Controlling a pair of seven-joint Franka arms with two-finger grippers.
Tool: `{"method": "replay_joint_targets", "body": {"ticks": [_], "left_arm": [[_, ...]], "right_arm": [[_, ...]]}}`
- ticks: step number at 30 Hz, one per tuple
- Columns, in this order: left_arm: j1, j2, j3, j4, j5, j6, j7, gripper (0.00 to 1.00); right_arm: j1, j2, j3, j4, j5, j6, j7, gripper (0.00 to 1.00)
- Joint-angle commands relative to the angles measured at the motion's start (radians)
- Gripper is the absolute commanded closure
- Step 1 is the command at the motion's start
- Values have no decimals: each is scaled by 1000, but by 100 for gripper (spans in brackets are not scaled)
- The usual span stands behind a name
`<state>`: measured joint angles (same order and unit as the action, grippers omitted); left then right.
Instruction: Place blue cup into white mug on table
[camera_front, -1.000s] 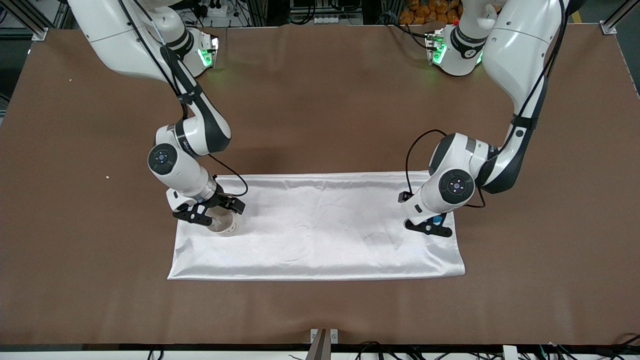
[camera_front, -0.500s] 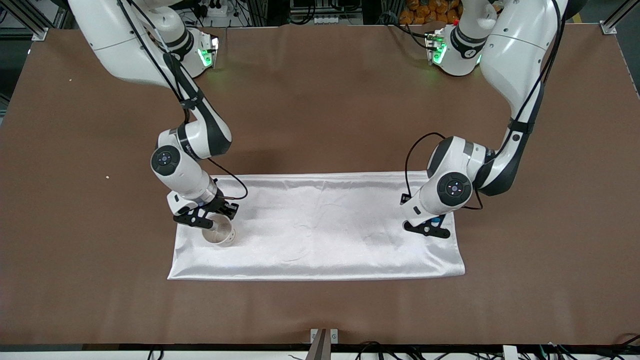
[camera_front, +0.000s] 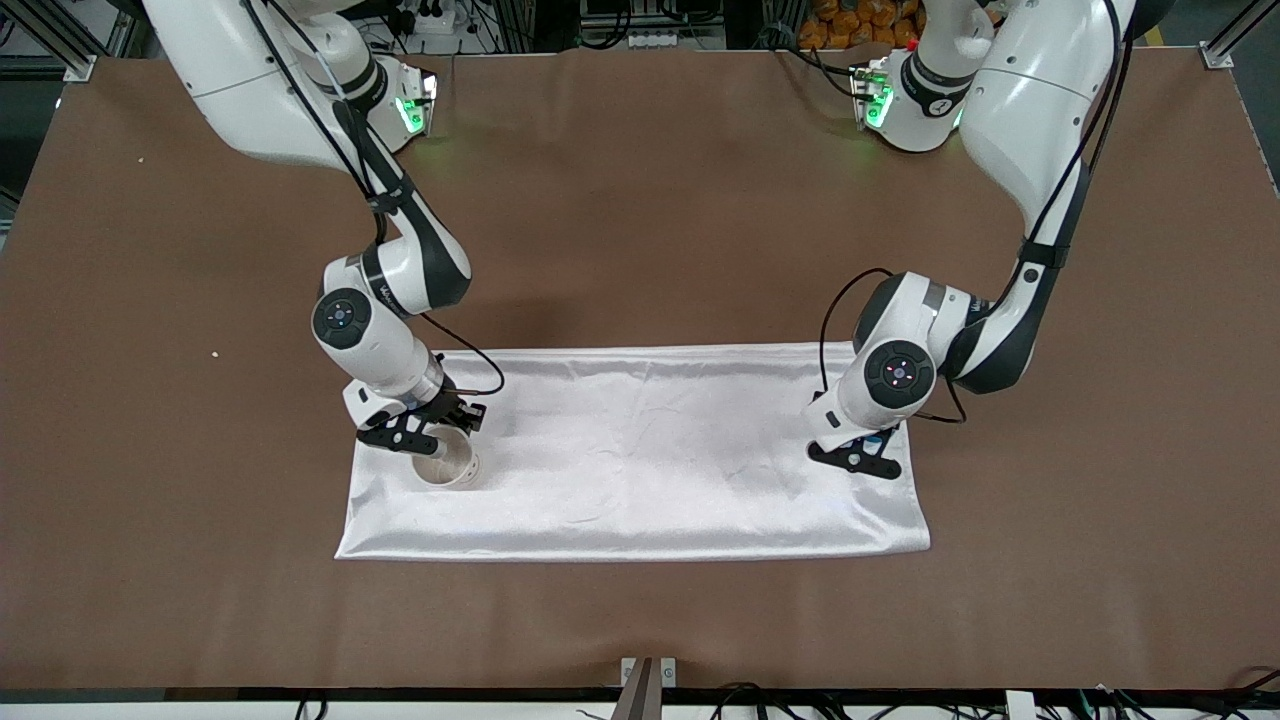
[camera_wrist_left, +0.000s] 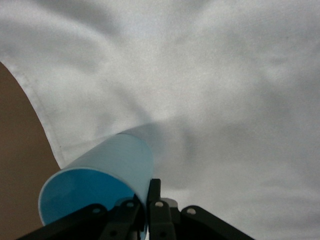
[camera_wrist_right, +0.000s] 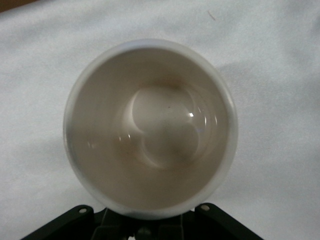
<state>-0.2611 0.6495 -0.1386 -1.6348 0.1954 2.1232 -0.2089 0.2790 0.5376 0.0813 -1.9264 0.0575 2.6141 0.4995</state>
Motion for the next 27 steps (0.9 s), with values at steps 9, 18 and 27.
{"method": "replay_joint_targets", "body": {"ticks": [9, 18, 27], "left_arm": [[-9, -45, -24, -7, 64, -26, -93, 100], [-3, -122, -25, -3, 68, -51, -83, 100], [11, -270, -27, -36, 55, -101, -64, 100]], "right_arm": [[137, -180, -3, -80, -13, -149, 198, 100], [261, -246, -3, -155, -13, -147, 343, 100], [361, -329, -2, -249, -13, -128, 358, 100]]}}
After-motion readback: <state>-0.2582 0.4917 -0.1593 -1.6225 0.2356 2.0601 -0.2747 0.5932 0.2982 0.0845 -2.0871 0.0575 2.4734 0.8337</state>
